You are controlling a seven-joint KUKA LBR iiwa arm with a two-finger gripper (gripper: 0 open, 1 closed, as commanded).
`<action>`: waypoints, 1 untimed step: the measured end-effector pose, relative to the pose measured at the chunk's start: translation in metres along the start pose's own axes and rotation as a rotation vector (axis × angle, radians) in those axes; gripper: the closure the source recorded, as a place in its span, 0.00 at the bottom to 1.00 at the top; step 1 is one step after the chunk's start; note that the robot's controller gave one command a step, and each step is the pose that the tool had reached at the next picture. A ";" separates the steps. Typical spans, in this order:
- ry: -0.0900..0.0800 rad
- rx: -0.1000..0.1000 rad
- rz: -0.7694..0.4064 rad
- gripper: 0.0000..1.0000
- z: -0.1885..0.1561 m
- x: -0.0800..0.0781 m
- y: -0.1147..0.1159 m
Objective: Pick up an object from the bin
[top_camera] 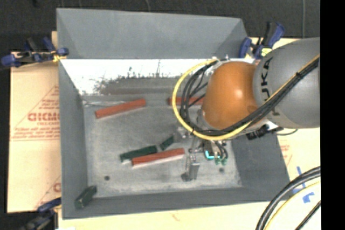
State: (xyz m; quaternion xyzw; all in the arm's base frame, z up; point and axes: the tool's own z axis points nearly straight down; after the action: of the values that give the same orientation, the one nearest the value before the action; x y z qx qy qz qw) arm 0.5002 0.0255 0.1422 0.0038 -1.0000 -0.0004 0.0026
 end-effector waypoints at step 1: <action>-0.008 0.000 0.001 0.00 -0.004 -0.002 0.000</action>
Offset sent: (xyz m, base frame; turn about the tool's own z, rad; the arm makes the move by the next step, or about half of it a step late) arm 0.0169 0.0301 -0.0514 -0.1055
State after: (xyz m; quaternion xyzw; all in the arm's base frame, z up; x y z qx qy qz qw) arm 0.5022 0.0255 0.1460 0.0035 -1.0000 -0.0006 -0.0014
